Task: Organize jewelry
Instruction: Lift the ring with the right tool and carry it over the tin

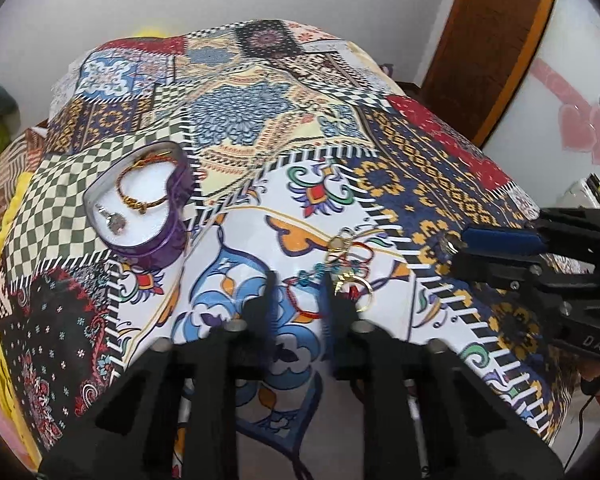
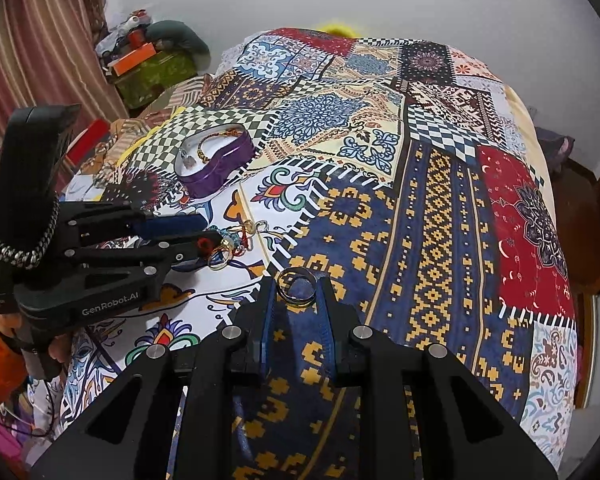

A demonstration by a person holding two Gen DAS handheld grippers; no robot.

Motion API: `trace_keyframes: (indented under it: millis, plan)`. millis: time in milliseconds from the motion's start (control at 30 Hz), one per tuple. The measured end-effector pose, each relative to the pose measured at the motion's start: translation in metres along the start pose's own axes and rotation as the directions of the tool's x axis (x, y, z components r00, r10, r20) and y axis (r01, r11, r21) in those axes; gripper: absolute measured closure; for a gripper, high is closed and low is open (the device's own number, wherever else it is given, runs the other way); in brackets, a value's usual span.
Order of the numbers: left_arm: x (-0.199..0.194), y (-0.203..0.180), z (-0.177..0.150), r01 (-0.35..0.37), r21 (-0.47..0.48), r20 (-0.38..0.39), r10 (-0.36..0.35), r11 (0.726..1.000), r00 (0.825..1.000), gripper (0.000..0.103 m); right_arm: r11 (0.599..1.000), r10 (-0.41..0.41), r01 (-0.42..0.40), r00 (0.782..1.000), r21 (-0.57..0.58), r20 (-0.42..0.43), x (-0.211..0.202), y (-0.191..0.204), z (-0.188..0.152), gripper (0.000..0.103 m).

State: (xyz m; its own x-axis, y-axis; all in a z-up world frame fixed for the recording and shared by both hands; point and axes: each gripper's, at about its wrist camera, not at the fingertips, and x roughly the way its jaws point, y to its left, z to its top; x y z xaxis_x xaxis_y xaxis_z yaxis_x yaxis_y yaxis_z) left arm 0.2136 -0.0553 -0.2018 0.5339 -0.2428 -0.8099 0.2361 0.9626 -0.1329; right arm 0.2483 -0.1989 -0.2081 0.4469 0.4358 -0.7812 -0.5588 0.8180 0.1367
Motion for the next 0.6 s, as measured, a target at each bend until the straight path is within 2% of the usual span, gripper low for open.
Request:
trace_keyframes:
  millis: [67, 200, 600]
  plan:
    - [-0.001, -0.002, 0.001, -0.009, 0.007, -0.001, 0.009, 1.0, 1.0, 0.103, 1.0, 0.009, -0.009, 1.0, 0.009, 0.007, -0.002, 0.0, 0.0, 0.085]
    - [-0.008, -0.007, 0.001, -0.003, 0.009, 0.014, 0.003, 1.0, 1.0, 0.103, 1.0, 0.019, -0.019, 0.999, 0.015, 0.027, -0.008, 0.001, 0.002, 0.085]
    - [-0.066, -0.019, 0.015, 0.004, 0.032, 0.152, -0.009, 0.999, 0.988, 0.103, 1.0, 0.02, -0.021, 0.997, 0.016, 0.076, -0.025, 0.007, 0.009, 0.085]
